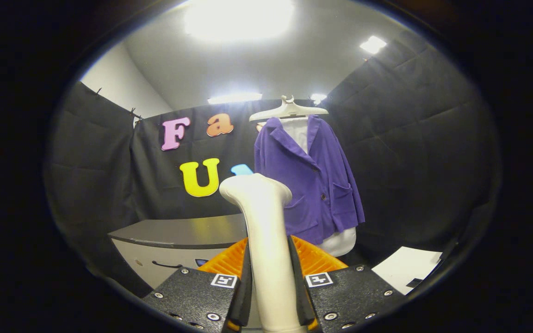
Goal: Iron the clothes twice with a garment steamer, once on the left side and once on the right side.
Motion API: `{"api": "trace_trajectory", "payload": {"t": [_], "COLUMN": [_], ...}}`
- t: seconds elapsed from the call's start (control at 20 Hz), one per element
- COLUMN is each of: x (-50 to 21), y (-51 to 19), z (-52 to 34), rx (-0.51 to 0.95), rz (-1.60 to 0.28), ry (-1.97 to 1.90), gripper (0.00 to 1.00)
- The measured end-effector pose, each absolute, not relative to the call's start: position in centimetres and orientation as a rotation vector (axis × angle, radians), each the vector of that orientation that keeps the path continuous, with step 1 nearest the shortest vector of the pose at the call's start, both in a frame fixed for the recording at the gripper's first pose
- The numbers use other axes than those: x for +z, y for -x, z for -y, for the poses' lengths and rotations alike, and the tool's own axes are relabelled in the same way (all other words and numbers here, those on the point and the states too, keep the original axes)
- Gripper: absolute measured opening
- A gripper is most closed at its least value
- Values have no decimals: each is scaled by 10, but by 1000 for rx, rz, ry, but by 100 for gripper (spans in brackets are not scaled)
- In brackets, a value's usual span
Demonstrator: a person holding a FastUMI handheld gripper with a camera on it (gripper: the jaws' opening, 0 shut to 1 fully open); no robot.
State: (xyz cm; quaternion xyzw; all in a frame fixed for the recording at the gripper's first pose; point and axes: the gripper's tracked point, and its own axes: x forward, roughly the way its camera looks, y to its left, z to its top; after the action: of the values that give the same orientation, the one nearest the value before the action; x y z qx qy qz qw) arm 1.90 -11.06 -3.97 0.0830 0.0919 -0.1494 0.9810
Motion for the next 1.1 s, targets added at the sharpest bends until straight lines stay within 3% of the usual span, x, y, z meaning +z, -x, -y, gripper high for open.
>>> {"api": "trace_trajectory", "payload": {"t": [0.4, 1.1], "x": [-41, -44], "y": [14, 17], "z": [34, 33], "rx": [-239, -234], "rz": [-254, -236], "ry": [-40, -42], "gripper": [37, 36]}}
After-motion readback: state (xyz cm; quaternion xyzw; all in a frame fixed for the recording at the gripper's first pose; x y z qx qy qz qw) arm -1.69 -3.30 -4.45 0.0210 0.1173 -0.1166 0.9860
